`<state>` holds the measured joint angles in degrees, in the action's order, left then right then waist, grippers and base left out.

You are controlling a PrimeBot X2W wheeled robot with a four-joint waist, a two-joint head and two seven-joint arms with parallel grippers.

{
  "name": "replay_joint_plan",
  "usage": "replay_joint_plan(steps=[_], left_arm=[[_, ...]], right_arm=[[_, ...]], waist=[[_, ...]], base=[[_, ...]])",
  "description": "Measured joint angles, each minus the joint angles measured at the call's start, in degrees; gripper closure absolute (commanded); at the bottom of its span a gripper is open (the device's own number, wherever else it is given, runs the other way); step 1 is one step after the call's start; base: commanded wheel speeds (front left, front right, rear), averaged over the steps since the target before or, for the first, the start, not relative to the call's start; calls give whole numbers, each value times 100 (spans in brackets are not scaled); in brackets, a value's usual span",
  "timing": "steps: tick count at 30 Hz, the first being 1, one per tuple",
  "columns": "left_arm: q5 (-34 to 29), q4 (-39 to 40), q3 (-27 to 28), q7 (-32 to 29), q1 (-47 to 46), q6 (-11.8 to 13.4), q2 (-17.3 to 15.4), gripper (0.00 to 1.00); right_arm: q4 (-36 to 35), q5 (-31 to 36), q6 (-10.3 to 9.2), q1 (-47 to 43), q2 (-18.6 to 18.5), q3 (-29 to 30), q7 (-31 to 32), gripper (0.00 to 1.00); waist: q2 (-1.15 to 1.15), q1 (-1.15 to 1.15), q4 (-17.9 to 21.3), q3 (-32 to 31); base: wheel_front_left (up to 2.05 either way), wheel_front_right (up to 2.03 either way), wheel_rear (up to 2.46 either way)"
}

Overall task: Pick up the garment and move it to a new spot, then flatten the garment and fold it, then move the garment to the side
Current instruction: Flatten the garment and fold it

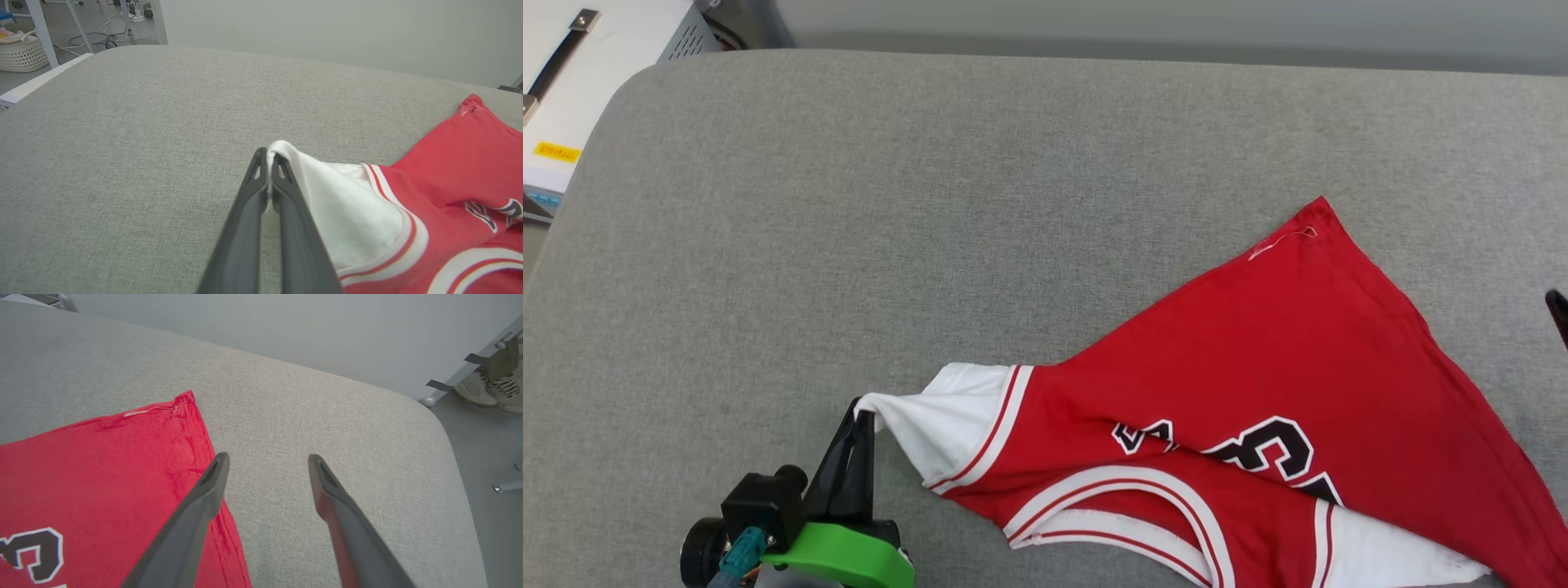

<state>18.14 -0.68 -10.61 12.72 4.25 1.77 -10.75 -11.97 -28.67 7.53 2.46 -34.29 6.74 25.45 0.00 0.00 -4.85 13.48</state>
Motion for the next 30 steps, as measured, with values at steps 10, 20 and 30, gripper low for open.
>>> replay_joint_plan(steps=[10, 20, 30], left_arm=[[-70, -10, -220, 45, -550, -100, 101, 100], [-111, -107, -378, 155, -935, -223, 344, 100], [-155, -214, -400, 194, -1151, -313, 511, 100]], right_arm=[[510, -308, 0, 2200, -847, -1817, 1525, 0], [1801, -738, 0, 3867, -992, -3403, 2484, 0], [2846, -970, -7, 4256, -1046, -4163, 2186, 0]], waist=[[0, 0, -292, 454], [0, 0, -704, 964], [0, 0, -1069, 1370]], base=[[0, 0, 0], [0, 0, 0], [0, 0, 0]])
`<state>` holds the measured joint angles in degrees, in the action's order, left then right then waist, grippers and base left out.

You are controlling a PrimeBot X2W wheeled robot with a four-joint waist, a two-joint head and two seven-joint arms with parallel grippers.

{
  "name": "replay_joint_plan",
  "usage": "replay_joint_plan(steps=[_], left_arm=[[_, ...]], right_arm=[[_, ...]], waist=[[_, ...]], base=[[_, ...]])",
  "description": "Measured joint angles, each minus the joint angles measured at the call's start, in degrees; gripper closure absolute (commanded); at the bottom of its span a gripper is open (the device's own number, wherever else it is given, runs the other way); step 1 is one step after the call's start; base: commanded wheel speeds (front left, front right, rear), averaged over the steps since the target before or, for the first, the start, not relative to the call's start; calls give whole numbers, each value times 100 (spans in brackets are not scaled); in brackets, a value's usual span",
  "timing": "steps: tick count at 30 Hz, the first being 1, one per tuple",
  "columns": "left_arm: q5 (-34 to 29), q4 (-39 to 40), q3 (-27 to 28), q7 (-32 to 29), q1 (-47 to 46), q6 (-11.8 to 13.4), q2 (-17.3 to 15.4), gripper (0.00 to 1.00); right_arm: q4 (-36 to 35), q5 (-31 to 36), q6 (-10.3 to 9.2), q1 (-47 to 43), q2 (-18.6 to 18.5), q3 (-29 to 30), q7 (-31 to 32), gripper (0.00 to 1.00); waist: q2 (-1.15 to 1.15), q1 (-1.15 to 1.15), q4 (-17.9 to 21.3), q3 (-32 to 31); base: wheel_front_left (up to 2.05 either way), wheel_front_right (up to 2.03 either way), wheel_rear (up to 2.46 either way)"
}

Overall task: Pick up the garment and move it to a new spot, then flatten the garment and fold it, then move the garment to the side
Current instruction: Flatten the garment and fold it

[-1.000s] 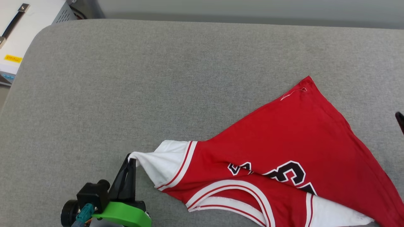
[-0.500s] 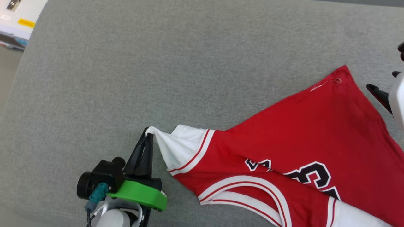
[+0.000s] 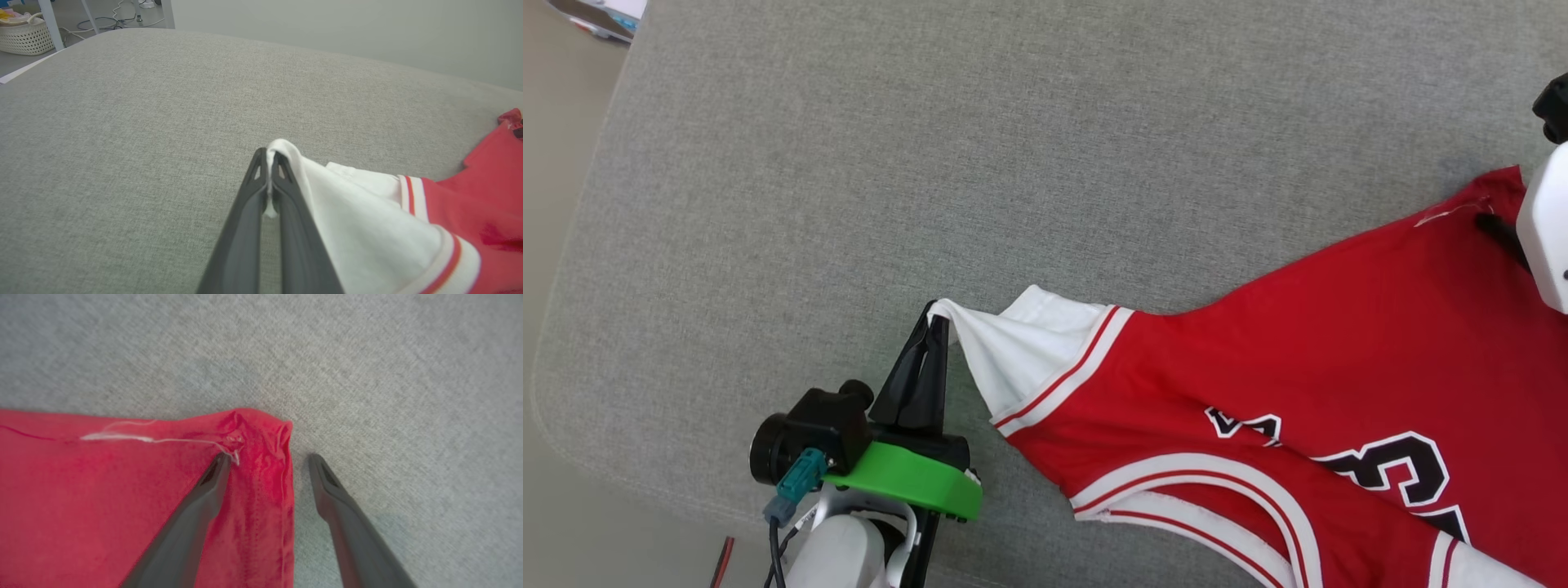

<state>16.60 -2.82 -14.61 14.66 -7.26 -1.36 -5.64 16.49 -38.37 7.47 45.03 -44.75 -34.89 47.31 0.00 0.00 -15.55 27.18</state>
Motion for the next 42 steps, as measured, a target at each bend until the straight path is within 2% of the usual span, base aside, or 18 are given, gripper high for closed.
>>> replay_joint_plan(steps=[2, 3, 4, 16, 20, 26, 36, 42], left_arm=[[-14, -11, 29, 0, -1, -2, 21, 100], [-25, -19, 47, 0, -1, -19, 26, 100], [-40, -26, 63, 0, -1, -44, 33, 100], [-256, -36, 271, 0, 17, -145, -8, 100], [-369, 85, 338, 0, 16, -194, -211, 100], [-435, 420, 401, -81, -179, -252, -524, 100], [-487, 1048, 541, -599, -1650, -398, -1003, 100], [-449, 1025, 475, -866, -3042, -503, -1234, 100]], right_arm=[[38, -148, 0, 38, -60, -86, -14, 0], [54, -194, 0, 81, -90, -145, -58, 80], [85, -216, 0, 103, -105, -191, -136, 100], [296, -327, 5, 16, 37, -315, -1704, 100], [131, -320, 5, -102, -42, -74, -2308, 100], [-147, -268, 5, -352, -41, 437, -2886, 100], [-859, 30, 5, -508, 296, 1450, -3128, 100], [-1200, 325, 5, -244, 565, 2000, -3027, 100]], waist=[[0, 0, -31, 31], [0, 0, -28, 34], [0, 0, -20, 28], [0, 1, 214, -478], [0, 1, 314, -754], [0, 1, 498, -1131], [0, 1, 923, -1469], [0, 0, 1093, -1344]], base=[[0, 0, 0], [0, 0, 0], [0, 0, 0], [0, 0, 0], [0, 0, 0], [0, 0, 0], [0, 0, 0], [0, 0, 0]])
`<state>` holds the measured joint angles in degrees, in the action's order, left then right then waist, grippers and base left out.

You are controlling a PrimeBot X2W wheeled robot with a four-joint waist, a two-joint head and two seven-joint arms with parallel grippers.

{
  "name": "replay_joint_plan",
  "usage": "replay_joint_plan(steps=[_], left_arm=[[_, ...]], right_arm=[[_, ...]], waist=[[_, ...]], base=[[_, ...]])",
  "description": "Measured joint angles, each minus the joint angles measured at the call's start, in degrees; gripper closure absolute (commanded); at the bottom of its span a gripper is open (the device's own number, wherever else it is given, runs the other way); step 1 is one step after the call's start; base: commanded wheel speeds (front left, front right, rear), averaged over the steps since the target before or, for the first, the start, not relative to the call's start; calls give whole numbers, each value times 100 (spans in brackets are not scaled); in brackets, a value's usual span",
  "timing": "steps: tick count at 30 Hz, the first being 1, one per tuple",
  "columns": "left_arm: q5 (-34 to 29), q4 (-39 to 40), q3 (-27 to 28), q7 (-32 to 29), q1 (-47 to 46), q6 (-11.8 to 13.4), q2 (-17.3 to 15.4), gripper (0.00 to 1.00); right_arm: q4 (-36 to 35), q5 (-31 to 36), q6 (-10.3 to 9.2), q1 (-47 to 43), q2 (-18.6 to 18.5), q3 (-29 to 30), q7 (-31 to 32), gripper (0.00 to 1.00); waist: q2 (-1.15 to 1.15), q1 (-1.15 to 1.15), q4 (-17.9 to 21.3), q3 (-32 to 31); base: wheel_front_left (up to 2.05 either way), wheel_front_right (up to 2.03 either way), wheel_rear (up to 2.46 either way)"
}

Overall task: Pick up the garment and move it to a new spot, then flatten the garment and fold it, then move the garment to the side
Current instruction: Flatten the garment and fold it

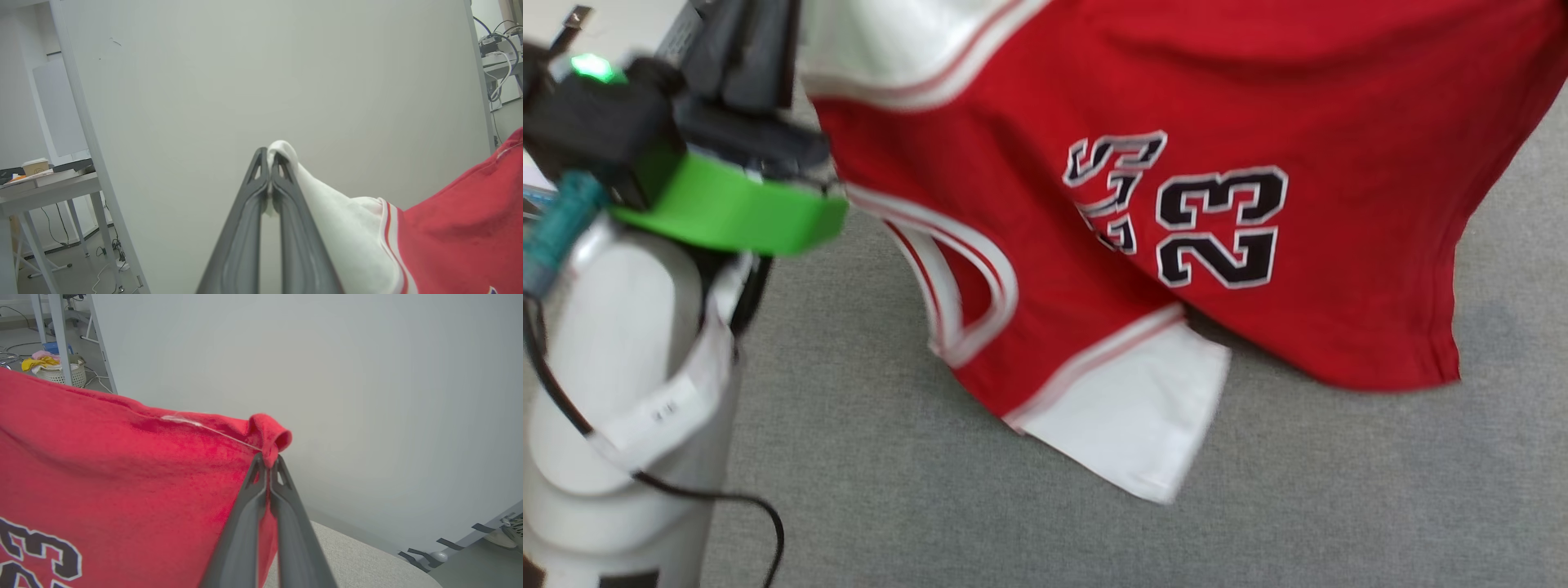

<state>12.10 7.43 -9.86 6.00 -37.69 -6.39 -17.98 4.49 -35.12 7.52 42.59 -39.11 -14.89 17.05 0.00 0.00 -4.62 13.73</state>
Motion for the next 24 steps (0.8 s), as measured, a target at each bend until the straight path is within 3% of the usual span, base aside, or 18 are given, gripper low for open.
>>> replay_joint_plan(steps=[3, 4, 9, 19, 24], left_arm=[[73, -125, -55, -101, -757, -29, -62, 100], [193, -344, -130, -183, -1543, -53, -97, 100], [399, -891, -281, -267, -2879, -80, -242, 100], [427, -2243, -991, -243, -5726, -94, -631, 100], [576, -2917, -1240, -48, -6628, -94, -699, 100]], right_arm=[[-123, 149, 0, 360, 119, 222, 103, 100], [-137, 270, 0, 844, 234, 444, 169, 100], [87, 571, 0, 1934, 387, 563, 256, 100], [1338, 1192, 0, 4470, 721, 386, -5, 100], [1980, 1326, 0, 5309, 821, 174, -338, 100]], waist=[[0, 0, 36, 179], [0, 0, 58, 412], [0, 0, 98, 844], [0, 1, 208, 1716], [0, 1, 257, 2035]], base=[[0, 0, 0], [0, 0, 0], [0, 0, 0], [0, 0, 0], [0, 0, 0]])
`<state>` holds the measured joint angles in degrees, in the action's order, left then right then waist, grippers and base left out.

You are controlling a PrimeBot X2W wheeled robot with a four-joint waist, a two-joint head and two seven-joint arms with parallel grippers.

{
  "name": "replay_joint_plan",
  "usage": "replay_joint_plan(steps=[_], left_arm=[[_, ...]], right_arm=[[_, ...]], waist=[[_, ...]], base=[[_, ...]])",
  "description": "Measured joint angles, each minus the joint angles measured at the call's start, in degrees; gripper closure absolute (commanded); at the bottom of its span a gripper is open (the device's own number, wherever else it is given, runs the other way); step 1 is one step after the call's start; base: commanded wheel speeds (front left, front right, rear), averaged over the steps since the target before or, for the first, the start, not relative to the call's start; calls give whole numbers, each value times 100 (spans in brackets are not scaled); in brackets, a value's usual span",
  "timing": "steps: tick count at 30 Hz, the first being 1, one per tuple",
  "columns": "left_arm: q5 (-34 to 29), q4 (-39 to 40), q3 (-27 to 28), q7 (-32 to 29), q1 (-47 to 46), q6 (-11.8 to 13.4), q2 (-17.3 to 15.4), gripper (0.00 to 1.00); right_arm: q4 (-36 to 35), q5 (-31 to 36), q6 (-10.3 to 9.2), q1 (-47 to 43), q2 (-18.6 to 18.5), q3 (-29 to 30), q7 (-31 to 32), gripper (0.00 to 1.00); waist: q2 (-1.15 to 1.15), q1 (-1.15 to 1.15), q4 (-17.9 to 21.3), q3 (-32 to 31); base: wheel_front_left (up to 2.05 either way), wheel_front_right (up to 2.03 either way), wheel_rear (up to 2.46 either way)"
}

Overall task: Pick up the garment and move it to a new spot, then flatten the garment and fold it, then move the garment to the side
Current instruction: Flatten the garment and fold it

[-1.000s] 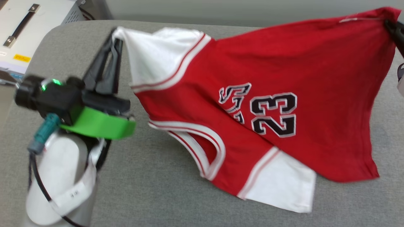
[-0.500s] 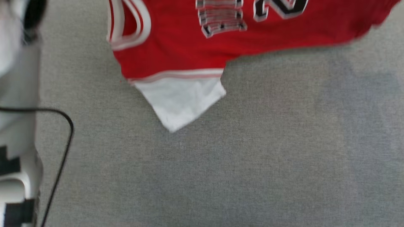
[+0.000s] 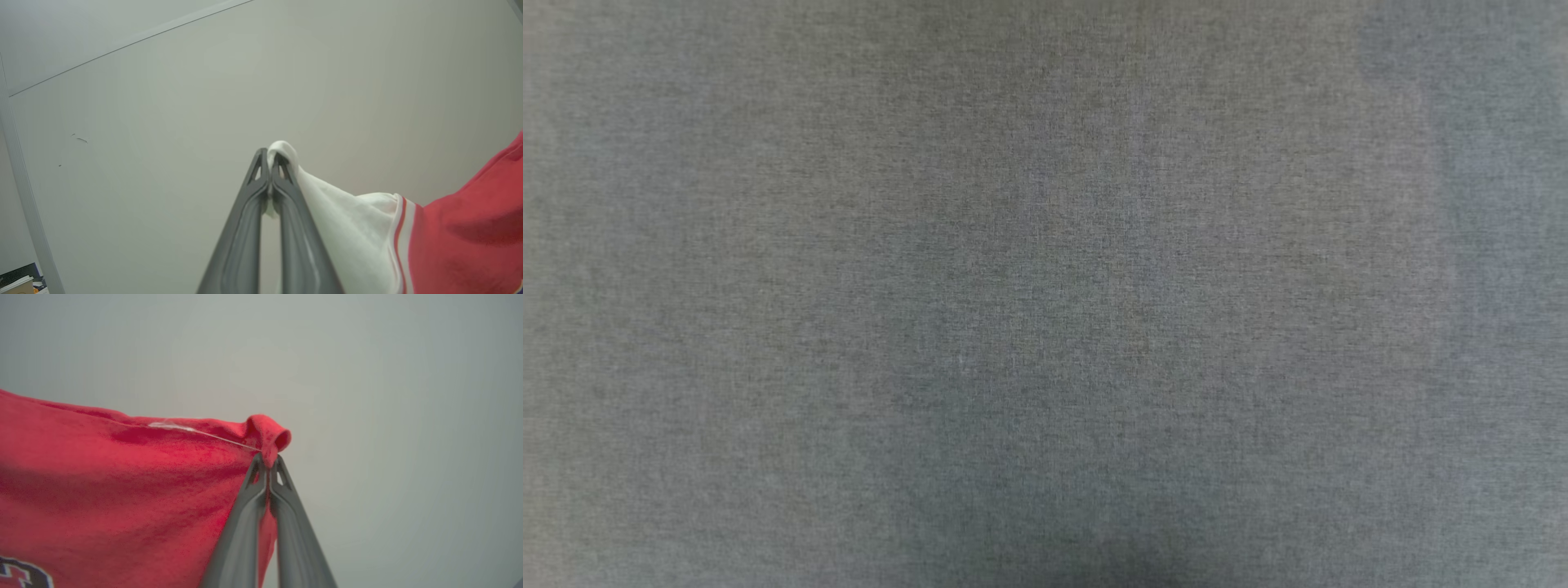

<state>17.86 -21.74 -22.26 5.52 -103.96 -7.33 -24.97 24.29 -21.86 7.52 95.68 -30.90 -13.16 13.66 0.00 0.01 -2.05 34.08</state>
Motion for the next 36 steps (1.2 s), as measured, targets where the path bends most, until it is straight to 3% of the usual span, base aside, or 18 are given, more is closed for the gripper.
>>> replay_joint_plan(steps=[6, 13, 23, 36], left_arm=[[254, -726, -232, 307, -381, 0, -104, 100], [652, -1230, -380, 715, -54, 0, -186, 100], [984, -818, -359, 909, 1976, 38, -179, 100], [996, 1005, 20, 913, 5670, 690, -230, 100]], right_arm=[[684, 35, 0, 465, 101, -354, -334, 100], [1069, -223, 0, 265, 178, -918, -684, 100], [1063, -877, 0, -1279, 71, -1545, -1176, 100], [526, -1589, 0, -3795, -313, -2105, -1686, 100]], waist=[[0, 0, 28, 289], [0, 0, 55, 502], [0, 0, -20, 194], [0, -1, -161, -771]], base=[[0, 0, 0], [0, 0, 0], [0, 0, 0], [0, 0, 0]])
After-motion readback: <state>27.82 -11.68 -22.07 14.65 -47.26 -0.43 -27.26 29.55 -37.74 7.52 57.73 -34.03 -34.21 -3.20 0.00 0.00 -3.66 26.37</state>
